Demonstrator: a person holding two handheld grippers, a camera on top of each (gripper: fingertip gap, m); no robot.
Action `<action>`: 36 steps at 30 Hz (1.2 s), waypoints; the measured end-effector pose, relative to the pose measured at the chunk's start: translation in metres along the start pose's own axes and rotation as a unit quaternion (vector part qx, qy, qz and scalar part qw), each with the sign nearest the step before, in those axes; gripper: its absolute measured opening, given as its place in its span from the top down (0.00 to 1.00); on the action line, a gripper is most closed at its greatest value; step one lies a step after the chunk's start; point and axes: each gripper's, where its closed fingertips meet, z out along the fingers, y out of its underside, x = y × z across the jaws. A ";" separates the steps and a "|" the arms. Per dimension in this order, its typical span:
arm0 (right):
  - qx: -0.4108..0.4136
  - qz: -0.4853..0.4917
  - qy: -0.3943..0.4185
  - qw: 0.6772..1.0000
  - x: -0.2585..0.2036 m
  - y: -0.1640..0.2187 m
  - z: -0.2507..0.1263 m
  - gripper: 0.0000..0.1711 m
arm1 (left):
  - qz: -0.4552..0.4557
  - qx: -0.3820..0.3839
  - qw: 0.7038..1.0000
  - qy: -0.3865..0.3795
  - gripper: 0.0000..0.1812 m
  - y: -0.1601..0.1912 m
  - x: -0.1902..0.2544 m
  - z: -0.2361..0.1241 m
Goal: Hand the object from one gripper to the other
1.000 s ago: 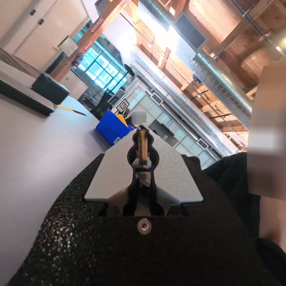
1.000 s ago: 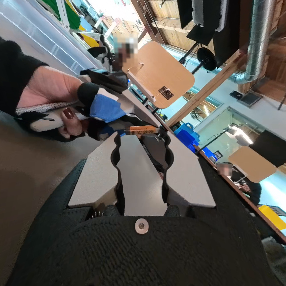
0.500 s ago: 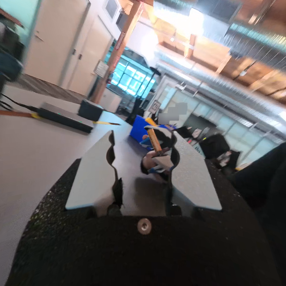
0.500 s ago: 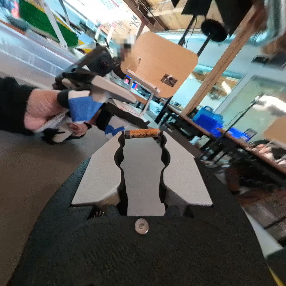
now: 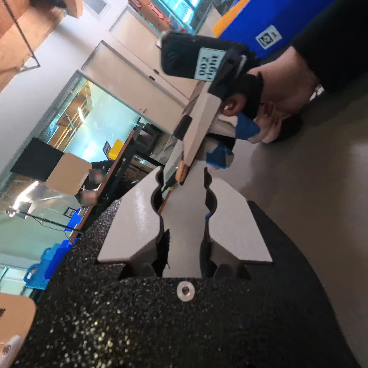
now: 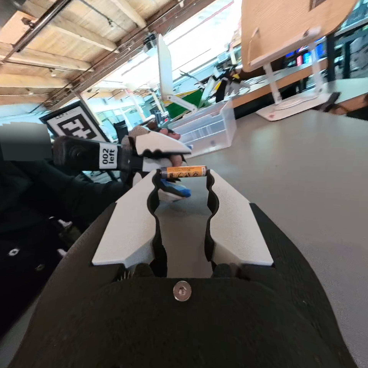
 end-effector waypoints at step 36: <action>-0.016 -0.502 0.345 0.793 0.014 -0.022 -0.004 0.95 | -0.690 0.226 0.669 0.159 0.95 0.000 -0.033 0.007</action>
